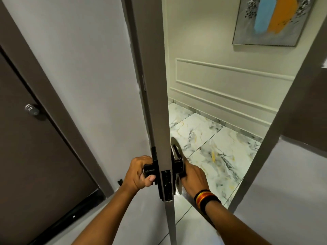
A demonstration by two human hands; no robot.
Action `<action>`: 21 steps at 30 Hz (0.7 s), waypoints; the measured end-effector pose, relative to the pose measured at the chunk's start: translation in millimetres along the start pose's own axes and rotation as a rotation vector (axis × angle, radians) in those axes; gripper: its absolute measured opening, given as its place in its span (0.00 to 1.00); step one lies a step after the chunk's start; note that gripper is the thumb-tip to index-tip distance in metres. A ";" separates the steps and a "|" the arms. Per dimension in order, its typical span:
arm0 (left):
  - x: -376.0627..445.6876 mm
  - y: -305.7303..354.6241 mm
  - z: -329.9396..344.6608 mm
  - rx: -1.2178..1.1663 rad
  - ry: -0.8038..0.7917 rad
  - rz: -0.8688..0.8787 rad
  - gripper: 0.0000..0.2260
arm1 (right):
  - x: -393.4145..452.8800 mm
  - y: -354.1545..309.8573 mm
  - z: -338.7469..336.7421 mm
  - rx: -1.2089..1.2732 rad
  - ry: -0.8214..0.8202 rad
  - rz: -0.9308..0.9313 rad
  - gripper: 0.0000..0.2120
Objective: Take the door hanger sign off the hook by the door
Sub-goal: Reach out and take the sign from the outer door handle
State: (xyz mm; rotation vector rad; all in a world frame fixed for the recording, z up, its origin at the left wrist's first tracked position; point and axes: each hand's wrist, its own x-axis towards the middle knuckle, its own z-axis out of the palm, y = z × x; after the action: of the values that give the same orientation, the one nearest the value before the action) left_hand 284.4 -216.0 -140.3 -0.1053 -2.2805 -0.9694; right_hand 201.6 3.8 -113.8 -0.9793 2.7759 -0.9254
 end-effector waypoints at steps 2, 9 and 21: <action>-3.7 -1.4 -3.9 -0.012 -0.018 -0.009 0.42 | 15.3 -9.1 -1.3 -0.024 -0.006 -0.018 0.32; -8.0 -5.9 -15.5 -0.033 -0.052 -0.043 0.42 | 65.0 -21.6 -25.2 -0.061 -0.018 0.102 0.17; 14.0 1.3 20.5 0.043 -0.024 0.023 0.36 | 57.7 9.6 -161.9 -0.309 0.053 0.194 0.20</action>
State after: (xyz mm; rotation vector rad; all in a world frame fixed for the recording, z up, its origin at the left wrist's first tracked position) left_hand 262.8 -203.8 -141.7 -0.1261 -2.3159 -0.9116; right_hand 111.3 60.3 21.4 -0.7035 3.0510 -0.5151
